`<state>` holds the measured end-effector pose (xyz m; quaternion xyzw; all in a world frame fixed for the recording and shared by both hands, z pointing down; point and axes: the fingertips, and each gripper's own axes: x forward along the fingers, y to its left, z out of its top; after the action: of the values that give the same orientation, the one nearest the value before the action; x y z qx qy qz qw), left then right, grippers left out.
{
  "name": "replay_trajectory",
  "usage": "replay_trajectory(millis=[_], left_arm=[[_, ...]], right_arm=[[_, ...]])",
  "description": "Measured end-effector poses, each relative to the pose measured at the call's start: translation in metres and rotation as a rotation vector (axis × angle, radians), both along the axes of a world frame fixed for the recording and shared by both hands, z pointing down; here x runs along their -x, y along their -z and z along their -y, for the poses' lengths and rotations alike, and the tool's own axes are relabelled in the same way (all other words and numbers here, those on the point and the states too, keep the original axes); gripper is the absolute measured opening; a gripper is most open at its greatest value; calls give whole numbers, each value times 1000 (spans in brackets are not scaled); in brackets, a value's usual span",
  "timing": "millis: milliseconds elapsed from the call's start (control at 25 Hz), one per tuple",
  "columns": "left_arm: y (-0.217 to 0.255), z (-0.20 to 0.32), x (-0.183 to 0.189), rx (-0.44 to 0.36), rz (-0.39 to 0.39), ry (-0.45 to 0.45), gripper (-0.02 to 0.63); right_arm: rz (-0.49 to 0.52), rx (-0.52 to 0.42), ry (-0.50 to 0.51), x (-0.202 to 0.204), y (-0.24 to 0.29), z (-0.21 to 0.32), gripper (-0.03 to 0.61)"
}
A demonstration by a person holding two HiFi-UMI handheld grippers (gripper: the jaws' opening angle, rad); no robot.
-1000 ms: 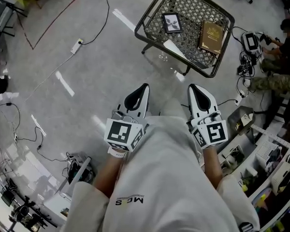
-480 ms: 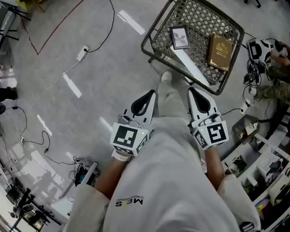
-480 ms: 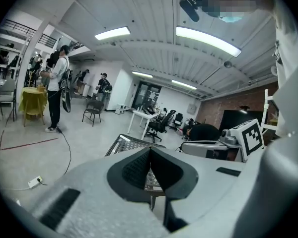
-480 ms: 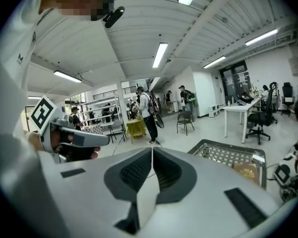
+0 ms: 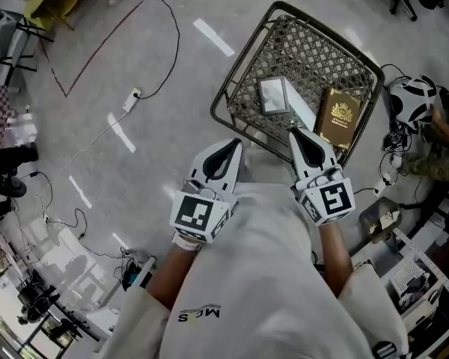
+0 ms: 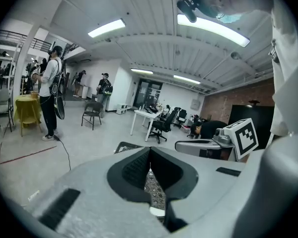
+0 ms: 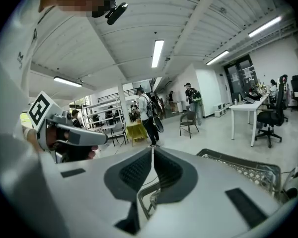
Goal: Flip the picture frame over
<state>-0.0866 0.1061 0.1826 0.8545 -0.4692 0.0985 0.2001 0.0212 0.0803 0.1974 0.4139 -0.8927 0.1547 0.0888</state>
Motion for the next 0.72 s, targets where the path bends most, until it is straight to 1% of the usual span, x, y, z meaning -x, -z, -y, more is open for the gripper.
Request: replay_trajectory(millis=[120,240,400,480,600,720], left_arm=[[-5,24,-4,13,5,30,25],[-10,38,-6,38,-4,49,25],[-21,54,-11,67,4,29,25],[-25,61,-12,78,6,14,25],[-31,65,-12,106,7,7,25],[-37,73,-15,115,10,-3,25]], right_arm=[[4,6,12,-7,-4,29,18],[3,20,8,-13,-10,43,18],[-23,48,14,-15,-26,57,21],[-34,61,17,-15,-34,63,38],[-25,83,6,-13,-37,67,38],[-23,92,-5,-15,-42,74,38]])
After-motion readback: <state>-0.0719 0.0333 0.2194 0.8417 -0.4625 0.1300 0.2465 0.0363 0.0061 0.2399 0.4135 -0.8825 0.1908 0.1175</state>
